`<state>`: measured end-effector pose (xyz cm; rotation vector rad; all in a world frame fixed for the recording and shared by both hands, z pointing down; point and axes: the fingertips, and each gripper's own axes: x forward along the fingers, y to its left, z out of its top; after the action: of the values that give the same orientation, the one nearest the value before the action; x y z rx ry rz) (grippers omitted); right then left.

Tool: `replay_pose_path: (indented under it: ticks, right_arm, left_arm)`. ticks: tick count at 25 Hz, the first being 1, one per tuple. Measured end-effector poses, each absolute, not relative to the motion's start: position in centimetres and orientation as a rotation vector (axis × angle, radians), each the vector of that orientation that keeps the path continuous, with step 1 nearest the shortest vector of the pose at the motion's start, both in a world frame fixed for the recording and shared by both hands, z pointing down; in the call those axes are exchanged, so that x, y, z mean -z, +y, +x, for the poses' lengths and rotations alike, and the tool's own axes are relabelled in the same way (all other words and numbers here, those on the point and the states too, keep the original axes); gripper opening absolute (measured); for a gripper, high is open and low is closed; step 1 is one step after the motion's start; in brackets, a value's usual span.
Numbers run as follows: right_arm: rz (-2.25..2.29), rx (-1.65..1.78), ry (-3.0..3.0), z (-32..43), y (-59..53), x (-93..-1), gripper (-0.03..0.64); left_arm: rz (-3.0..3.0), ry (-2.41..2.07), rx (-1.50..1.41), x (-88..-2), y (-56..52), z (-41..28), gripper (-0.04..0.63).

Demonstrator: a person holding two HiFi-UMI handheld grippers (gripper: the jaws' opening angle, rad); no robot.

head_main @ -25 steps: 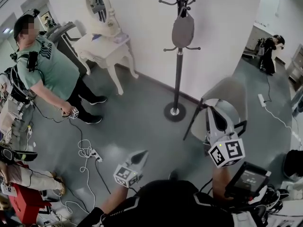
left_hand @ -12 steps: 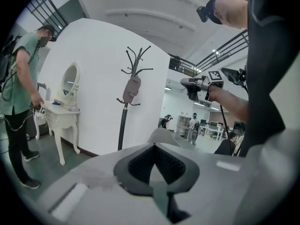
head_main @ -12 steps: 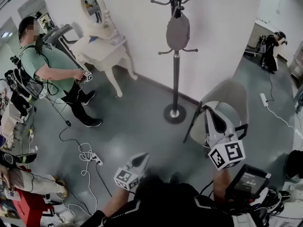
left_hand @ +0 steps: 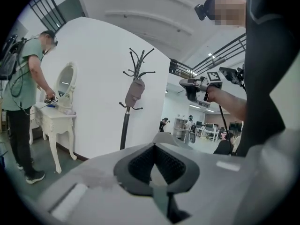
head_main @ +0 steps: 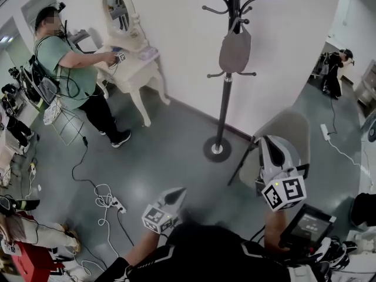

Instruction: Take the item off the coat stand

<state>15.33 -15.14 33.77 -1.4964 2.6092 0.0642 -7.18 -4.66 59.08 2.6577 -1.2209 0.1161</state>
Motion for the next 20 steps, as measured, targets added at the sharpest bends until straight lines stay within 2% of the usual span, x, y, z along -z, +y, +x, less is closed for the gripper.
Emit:
replay_pose_path:
  ticks: [20]
  right_arm:
    - [-1.641, -0.142, 2.529, 8.2, -19.7, -31.7, 0.009]
  left_arm:
    - [2.673, -1.131, -0.036, -59.3, -10.8, -16.0, 0.014]
